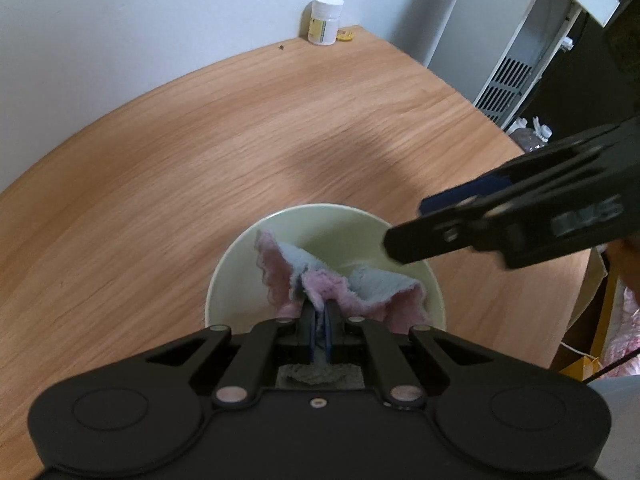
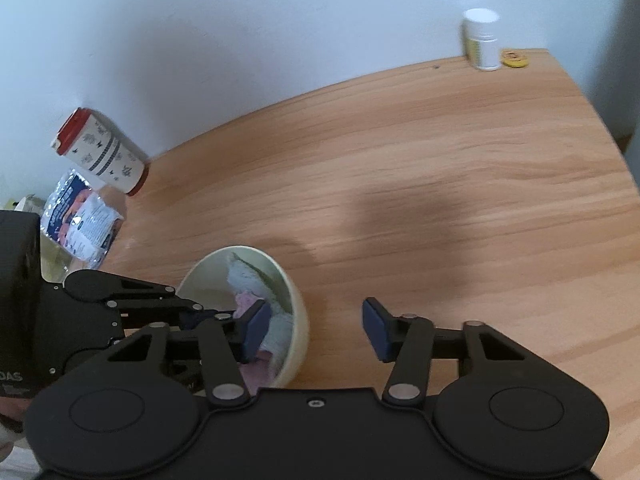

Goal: Clean bowl
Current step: 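Press the towel into the bowl with the left gripper, then wipe the towel around the bowl's inner wall with the left gripper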

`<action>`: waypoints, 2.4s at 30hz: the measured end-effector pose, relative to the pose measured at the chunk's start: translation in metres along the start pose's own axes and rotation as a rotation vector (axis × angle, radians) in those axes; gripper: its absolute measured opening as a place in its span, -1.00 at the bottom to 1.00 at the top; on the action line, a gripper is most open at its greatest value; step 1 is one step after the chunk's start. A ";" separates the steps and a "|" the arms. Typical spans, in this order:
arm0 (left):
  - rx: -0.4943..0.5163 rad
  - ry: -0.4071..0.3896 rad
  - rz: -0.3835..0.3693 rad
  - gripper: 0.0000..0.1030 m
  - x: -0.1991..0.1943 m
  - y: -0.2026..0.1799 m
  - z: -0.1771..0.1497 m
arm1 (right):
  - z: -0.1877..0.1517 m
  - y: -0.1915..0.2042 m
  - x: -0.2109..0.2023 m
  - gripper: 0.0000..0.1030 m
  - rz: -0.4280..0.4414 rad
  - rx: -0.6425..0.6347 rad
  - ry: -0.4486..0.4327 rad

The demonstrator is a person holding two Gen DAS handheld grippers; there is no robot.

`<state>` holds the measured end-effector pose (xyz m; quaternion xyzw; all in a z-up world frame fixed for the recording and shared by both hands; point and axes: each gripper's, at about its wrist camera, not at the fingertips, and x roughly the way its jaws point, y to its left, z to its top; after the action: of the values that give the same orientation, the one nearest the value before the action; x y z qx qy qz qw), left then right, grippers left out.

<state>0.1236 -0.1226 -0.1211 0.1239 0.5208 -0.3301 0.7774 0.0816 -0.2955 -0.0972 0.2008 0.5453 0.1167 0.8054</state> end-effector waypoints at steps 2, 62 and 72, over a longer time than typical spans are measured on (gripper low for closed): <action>-0.010 -0.012 -0.006 -0.84 -0.009 0.001 -0.003 | 0.001 0.003 0.006 -0.38 -0.008 -0.019 0.017; 0.233 0.010 0.255 -0.74 -0.015 -0.043 -0.008 | -0.004 0.040 0.030 -0.74 -0.157 -0.299 0.176; 0.247 0.015 0.270 -0.74 -0.018 -0.042 -0.011 | -0.003 0.044 0.030 -0.75 -0.136 -0.330 0.188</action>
<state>0.0843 -0.1409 -0.1038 0.2899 0.4608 -0.2834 0.7895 0.0918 -0.2439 -0.1032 0.0171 0.6040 0.1680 0.7789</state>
